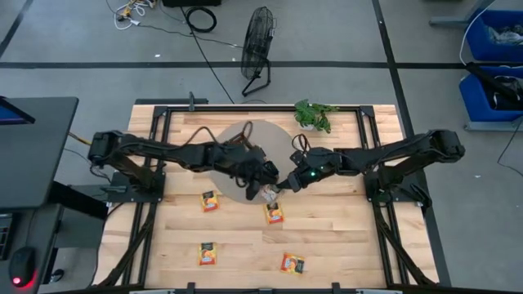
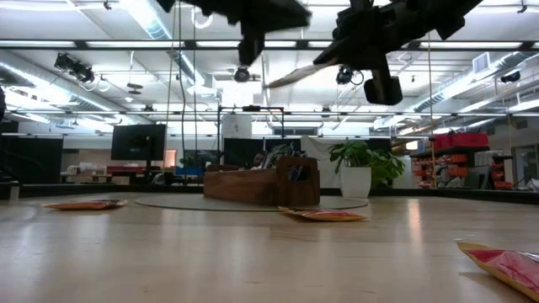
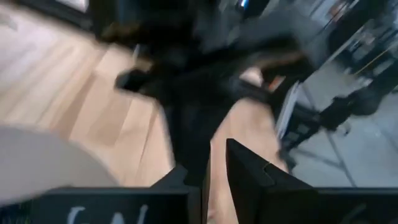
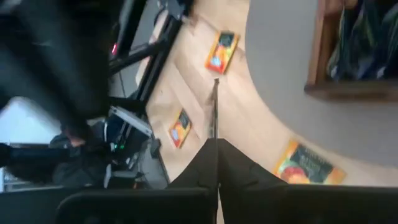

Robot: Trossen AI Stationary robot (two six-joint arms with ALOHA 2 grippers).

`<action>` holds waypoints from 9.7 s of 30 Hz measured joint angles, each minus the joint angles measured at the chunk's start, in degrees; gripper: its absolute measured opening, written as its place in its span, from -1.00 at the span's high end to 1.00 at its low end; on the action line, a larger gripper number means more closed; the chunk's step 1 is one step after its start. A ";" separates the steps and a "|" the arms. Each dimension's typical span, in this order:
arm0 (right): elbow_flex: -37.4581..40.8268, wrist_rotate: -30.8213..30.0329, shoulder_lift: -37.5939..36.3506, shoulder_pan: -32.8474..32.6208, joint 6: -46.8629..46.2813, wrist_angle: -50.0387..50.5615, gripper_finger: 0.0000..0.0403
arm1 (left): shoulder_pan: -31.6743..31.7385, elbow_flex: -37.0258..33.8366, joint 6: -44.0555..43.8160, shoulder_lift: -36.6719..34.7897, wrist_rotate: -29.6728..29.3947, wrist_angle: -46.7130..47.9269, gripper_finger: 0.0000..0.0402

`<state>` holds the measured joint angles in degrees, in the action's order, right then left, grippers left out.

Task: Pick & Place Tea
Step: Put the brown tea bag into the middle section of the wooden organizer, then put the yellow tea bag into the left section of the wooden organizer

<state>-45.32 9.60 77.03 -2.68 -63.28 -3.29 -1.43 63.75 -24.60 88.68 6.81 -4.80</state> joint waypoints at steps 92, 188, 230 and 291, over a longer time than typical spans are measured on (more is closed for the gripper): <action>-55.05 -16.06 42.34 11.93 25.09 49.33 0.57 | 12.26 -17.22 5.92 -53.90 -4.26 28.02 0.74; 11.39 -20.35 -24.85 1.09 18.72 4.72 0.22 | -1.49 -46.45 -7.20 -31.70 -1.05 23.62 0.00; 11.39 -22.25 -24.81 1.09 14.42 5.96 0.22 | -5.24 -38.94 -5.66 -21.96 -3.41 20.34 0.90; 11.37 -14.29 -23.77 1.87 -3.79 -3.48 0.22 | -4.57 -18.28 17.97 -15.93 -8.31 33.13 1.00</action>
<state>-33.95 -4.69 53.27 -0.81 -67.07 -6.76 -6.00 45.47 -6.63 72.75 -1.50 28.33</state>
